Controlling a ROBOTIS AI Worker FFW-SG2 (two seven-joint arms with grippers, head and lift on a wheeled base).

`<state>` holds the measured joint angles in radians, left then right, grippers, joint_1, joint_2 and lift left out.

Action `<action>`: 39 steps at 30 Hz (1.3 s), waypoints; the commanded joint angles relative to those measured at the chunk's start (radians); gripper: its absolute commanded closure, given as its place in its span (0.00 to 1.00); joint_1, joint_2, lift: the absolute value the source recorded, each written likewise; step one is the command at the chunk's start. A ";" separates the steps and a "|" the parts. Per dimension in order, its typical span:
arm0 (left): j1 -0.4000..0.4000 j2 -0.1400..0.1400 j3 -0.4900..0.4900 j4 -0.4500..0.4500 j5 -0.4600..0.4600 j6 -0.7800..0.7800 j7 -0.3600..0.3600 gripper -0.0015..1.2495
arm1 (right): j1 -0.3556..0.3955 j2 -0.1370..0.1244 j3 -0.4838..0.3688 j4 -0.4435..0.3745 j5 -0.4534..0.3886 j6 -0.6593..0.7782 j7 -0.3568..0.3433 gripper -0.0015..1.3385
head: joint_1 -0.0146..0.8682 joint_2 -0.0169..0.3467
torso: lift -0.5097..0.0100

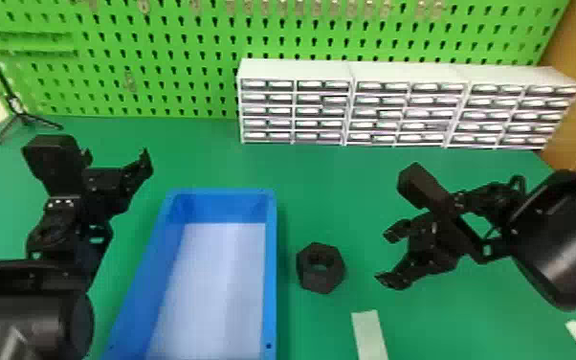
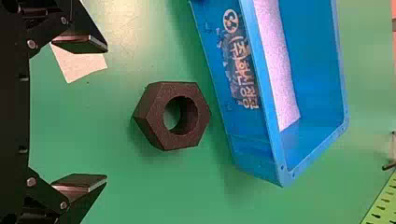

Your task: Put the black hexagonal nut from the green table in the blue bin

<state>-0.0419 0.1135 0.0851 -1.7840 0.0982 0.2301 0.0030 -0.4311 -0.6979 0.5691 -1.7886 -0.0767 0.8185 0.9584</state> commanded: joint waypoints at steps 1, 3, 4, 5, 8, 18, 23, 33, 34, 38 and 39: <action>-0.001 0.000 -0.001 0.000 0.000 0.000 0.000 0.22 | 0.000 0.000 -0.002 0.000 0.002 0.001 0.000 0.22 | 0.79 0.12 | 0.80; -0.001 0.000 -0.001 0.000 0.000 0.000 0.000 0.22 | 0.000 0.002 -0.002 0.000 0.002 0.001 0.000 0.22 | 0.79 0.12 | 0.80; -0.001 0.000 -0.001 0.000 0.000 0.000 0.000 0.22 | 0.000 0.002 -0.002 0.000 0.002 0.001 0.000 0.22 | 0.79 0.12 | 0.80; -0.001 0.000 -0.001 0.000 0.000 0.000 0.000 0.22 | 0.000 0.002 -0.002 0.000 0.002 0.001 0.000 0.22 | 0.79 0.12 | 0.80; -0.003 0.000 -0.001 0.000 0.002 0.000 0.000 0.22 | 0.000 0.002 -0.003 0.000 0.002 0.001 0.000 0.22 | 0.79 0.12 | 0.80; -0.003 0.000 -0.001 0.000 0.002 0.000 0.000 0.22 | -0.003 0.009 -0.002 -0.002 0.002 0.001 0.000 0.22 | 0.79 0.12 | 0.80; -0.001 0.000 -0.001 0.000 0.002 0.000 0.000 0.22 | -0.009 0.021 0.012 -0.014 0.017 -0.004 0.000 0.22 | 0.79 0.12 | 0.80; -0.012 0.000 -0.005 0.002 0.002 0.000 0.000 0.22 | -0.049 0.077 0.075 -0.028 0.100 -0.007 0.000 0.22 | 0.79 0.12 | 0.80; -0.012 0.000 -0.005 0.002 0.002 0.000 0.000 0.22 | -0.052 0.083 0.081 -0.028 0.107 -0.007 0.000 0.22 | 0.79 0.12 | 0.80; -0.012 0.000 -0.005 0.003 0.002 0.000 0.000 0.22 | -0.074 0.097 0.120 -0.025 0.147 -0.018 0.000 0.22 | 0.79 0.12 | 0.80; -0.012 0.000 -0.007 0.003 0.002 0.000 0.000 0.22 | -0.080 0.100 0.129 -0.023 0.156 -0.019 0.000 0.22 | 0.79 0.12 | 0.80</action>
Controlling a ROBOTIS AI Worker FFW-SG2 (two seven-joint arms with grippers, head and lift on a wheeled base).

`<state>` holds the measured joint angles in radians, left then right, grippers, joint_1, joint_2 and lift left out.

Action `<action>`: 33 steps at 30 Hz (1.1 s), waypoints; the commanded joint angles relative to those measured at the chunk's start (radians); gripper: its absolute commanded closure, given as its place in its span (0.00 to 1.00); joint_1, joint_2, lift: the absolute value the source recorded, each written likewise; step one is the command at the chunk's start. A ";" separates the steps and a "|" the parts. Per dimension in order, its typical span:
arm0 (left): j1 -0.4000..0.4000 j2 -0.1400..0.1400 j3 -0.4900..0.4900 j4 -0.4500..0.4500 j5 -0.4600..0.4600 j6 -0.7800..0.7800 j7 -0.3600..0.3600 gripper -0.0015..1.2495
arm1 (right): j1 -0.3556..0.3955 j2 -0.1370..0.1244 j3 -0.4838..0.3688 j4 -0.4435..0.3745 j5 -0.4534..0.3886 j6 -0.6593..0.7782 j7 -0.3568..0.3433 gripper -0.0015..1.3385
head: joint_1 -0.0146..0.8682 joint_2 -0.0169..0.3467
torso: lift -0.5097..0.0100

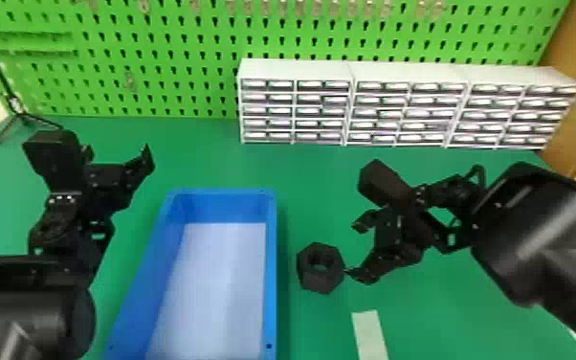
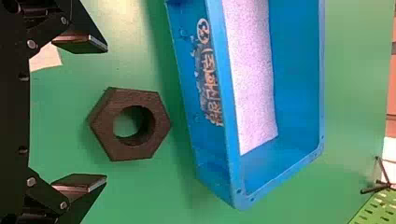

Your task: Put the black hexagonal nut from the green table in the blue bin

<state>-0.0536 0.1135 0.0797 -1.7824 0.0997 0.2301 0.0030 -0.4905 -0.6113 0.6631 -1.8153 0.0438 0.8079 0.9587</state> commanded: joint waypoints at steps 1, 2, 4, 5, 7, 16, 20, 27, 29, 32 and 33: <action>0.000 0.000 0.000 0.003 0.000 0.000 0.000 0.22 | -0.028 0.015 0.044 0.005 0.047 -0.016 0.000 0.22 | 0.79 0.12 | 0.80; 0.000 0.000 -0.002 0.003 0.002 0.000 0.000 0.22 | -0.033 0.019 0.055 0.007 0.064 -0.018 0.000 0.22 | 0.79 0.12 | 0.80; 0.000 0.000 -0.002 0.003 0.002 0.000 0.000 0.22 | -0.042 0.025 0.072 0.008 0.094 -0.026 0.002 0.22 | 0.79 0.12 | 0.80; 0.000 0.000 -0.003 0.003 0.002 0.000 0.000 0.22 | -0.048 0.027 0.084 0.008 0.116 -0.030 0.005 0.22 | 0.79 0.12 | 0.80; 0.000 0.000 -0.002 0.003 0.002 0.000 0.000 0.22 | -0.056 0.030 0.105 0.010 0.145 -0.033 0.009 0.22 | 0.79 0.12 | 0.80; -0.002 0.000 -0.002 0.003 0.002 0.000 0.000 0.22 | -0.100 0.053 0.179 0.050 0.237 -0.064 0.029 0.22 | 0.79 0.12 | 0.80; -0.003 0.000 -0.002 0.006 0.002 0.000 0.000 0.22 | -0.125 0.053 0.221 0.068 0.235 -0.073 0.029 0.22 | 0.79 0.12 | 0.80; -0.008 0.000 -0.002 0.008 0.002 0.000 0.000 0.22 | -0.158 0.051 0.282 0.096 0.209 -0.084 0.028 0.22 | 0.79 0.12 | 0.80; -0.009 0.000 -0.002 0.008 0.002 0.000 0.000 0.22 | -0.164 0.051 0.297 0.108 0.200 -0.088 0.028 0.22 | 0.79 0.12 | 0.80; -0.011 0.000 -0.002 0.008 0.002 0.000 0.000 0.22 | -0.166 0.051 0.306 0.114 0.205 -0.091 0.028 0.22 | 0.79 0.12 | 0.80; -0.011 0.000 -0.002 0.009 0.000 0.000 0.000 0.22 | -0.168 0.053 0.308 0.119 0.205 -0.091 0.028 0.22 | 0.79 0.12 | 0.80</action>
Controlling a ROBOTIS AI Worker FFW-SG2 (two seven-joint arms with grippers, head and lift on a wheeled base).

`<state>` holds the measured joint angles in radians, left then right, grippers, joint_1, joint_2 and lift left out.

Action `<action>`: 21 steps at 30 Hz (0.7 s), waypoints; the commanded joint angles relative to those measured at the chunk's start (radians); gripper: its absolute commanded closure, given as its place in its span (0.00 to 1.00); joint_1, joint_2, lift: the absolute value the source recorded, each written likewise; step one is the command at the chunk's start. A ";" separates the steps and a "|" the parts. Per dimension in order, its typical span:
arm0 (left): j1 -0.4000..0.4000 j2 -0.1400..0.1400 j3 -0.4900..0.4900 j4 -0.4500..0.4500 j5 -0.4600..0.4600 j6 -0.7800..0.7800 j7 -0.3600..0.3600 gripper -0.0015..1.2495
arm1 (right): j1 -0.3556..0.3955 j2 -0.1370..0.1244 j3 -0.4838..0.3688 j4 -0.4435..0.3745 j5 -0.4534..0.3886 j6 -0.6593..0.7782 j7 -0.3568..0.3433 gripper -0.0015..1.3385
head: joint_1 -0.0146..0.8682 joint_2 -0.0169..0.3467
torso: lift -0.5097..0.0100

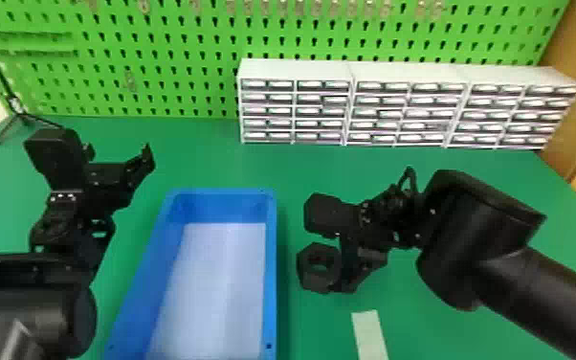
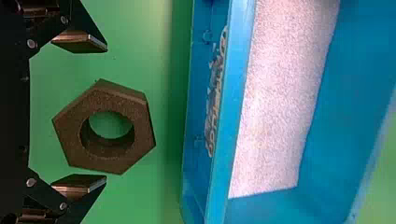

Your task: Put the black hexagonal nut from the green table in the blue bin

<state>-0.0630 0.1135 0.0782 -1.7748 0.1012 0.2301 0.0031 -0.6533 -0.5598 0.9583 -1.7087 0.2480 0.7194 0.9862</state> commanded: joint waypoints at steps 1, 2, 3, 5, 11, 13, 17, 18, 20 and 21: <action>-0.001 0.000 0.000 0.001 -0.002 0.000 0.000 0.22 | -0.005 0.003 0.014 0.014 0.001 -0.006 0.000 0.22 | 0.79 0.12 | 0.80; -0.001 0.000 -0.001 0.001 -0.002 0.000 0.000 0.22 | -0.006 0.006 0.019 0.024 0.001 -0.006 0.000 0.22 | 0.79 0.12 | 0.80; -0.001 0.000 -0.001 0.001 -0.002 0.000 0.000 0.22 | -0.008 0.008 0.020 0.028 0.001 -0.009 0.000 0.22 | 0.79 0.12 | 0.80; -0.001 0.000 0.000 0.001 -0.002 0.000 0.000 0.22 | -0.012 0.015 0.031 0.043 0.007 -0.015 0.000 0.22 | 0.79 0.12 | 0.80; -0.003 0.000 0.000 0.001 -0.002 0.000 0.000 0.22 | -0.015 0.044 0.048 0.072 0.037 -0.029 0.000 0.22 | 0.79 0.12 | 0.80; -0.003 0.000 0.002 0.001 -0.002 0.000 0.000 0.22 | -0.014 0.057 0.048 0.083 0.037 -0.034 0.000 0.22 | 0.79 0.12 | 0.80; -0.003 0.000 0.002 0.001 -0.002 0.000 0.000 0.22 | -0.012 0.074 0.056 0.097 0.039 -0.040 -0.003 0.22 | 0.79 0.12 | 0.80; -0.003 0.000 0.002 0.001 -0.002 0.000 0.000 0.22 | -0.011 0.075 0.059 0.101 0.039 -0.041 -0.004 0.22 | 0.79 0.12 | 0.80; -0.003 0.000 0.002 0.001 -0.002 -0.002 0.000 0.22 | -0.011 0.077 0.065 0.110 0.037 -0.041 -0.008 0.22 | 0.79 0.12 | 0.80; -0.003 0.000 0.003 0.001 -0.002 0.000 0.000 0.22 | -0.009 0.077 0.065 0.115 0.036 -0.041 -0.008 0.22 | 0.79 0.12 | 0.80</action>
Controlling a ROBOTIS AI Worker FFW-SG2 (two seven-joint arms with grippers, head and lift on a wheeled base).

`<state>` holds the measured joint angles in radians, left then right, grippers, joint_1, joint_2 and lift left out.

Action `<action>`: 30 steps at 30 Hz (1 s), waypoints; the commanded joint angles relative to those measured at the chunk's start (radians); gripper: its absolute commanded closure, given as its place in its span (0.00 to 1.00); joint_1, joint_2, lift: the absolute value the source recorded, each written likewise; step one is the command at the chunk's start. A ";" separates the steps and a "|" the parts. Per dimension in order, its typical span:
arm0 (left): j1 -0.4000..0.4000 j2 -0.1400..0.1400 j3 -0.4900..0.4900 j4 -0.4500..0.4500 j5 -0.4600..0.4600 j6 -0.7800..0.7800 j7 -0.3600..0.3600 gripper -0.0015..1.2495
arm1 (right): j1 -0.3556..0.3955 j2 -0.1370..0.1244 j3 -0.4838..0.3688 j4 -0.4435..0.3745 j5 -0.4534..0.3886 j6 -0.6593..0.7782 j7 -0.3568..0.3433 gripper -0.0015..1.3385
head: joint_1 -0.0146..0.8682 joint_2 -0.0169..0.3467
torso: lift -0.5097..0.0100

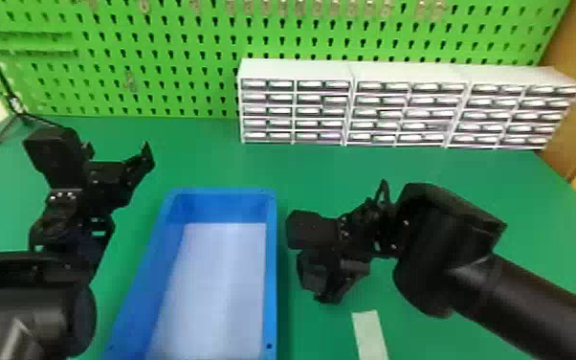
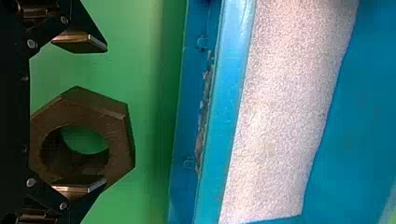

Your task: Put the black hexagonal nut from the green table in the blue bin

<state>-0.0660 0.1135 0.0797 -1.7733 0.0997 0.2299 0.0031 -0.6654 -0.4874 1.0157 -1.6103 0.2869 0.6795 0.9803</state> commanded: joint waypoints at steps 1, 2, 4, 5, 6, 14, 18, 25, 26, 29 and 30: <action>0.000 0.000 0.002 0.000 0.000 -0.001 0.000 0.22 | 0.004 0.004 0.007 0.020 -0.005 -0.001 -0.002 0.22 | 0.79 0.12 | 0.80; 0.000 0.000 0.002 0.000 0.000 -0.001 0.000 0.22 | 0.004 0.004 0.011 0.023 -0.006 -0.001 -0.002 0.22 | 0.79 0.12 | 0.80; 0.002 0.000 0.002 0.000 0.000 -0.001 0.000 0.22 | 0.006 0.003 0.017 0.030 -0.008 -0.001 -0.002 0.22 | 0.79 0.12 | 0.80; 0.002 0.000 0.002 0.000 0.002 -0.001 0.000 0.22 | 0.004 0.003 0.021 0.038 -0.009 -0.001 -0.002 0.22 | 0.79 0.12 | 0.80; 0.000 0.000 0.002 0.000 0.000 -0.001 0.000 0.22 | 0.004 0.003 0.023 0.044 -0.009 -0.001 -0.002 0.22 | 0.79 0.12 | 0.80; 0.000 0.000 0.000 0.000 0.000 -0.001 0.000 0.22 | 0.003 0.006 0.034 0.079 -0.015 -0.006 -0.005 0.22 | 0.79 0.12 | 0.80; 0.000 0.000 0.000 0.000 0.000 -0.003 0.000 0.22 | 0.000 0.006 0.041 0.095 -0.023 -0.008 -0.008 0.22 | 0.79 0.12 | 0.80; 0.000 0.000 0.002 0.000 0.000 -0.006 0.000 0.22 | -0.005 0.007 0.049 0.099 -0.026 -0.009 -0.011 0.24 | 0.79 0.12 | 0.80; 0.000 0.000 0.002 0.000 0.000 -0.006 0.000 0.22 | -0.005 0.007 0.049 0.099 -0.025 -0.008 -0.011 0.25 | 0.79 0.12 | 0.80; 0.000 0.000 0.003 0.000 0.000 -0.006 0.000 0.22 | -0.006 0.006 0.049 0.099 -0.023 -0.008 -0.012 0.33 | 0.79 0.12 | 0.80; 0.002 0.000 0.003 0.000 0.000 -0.007 0.000 0.22 | -0.008 0.006 0.049 0.099 -0.023 -0.008 -0.012 0.38 | 0.79 0.12 | 0.80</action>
<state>-0.0660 0.1135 0.0819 -1.7733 0.0997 0.2243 0.0031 -0.6706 -0.4803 1.0646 -1.5111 0.2621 0.6708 0.9680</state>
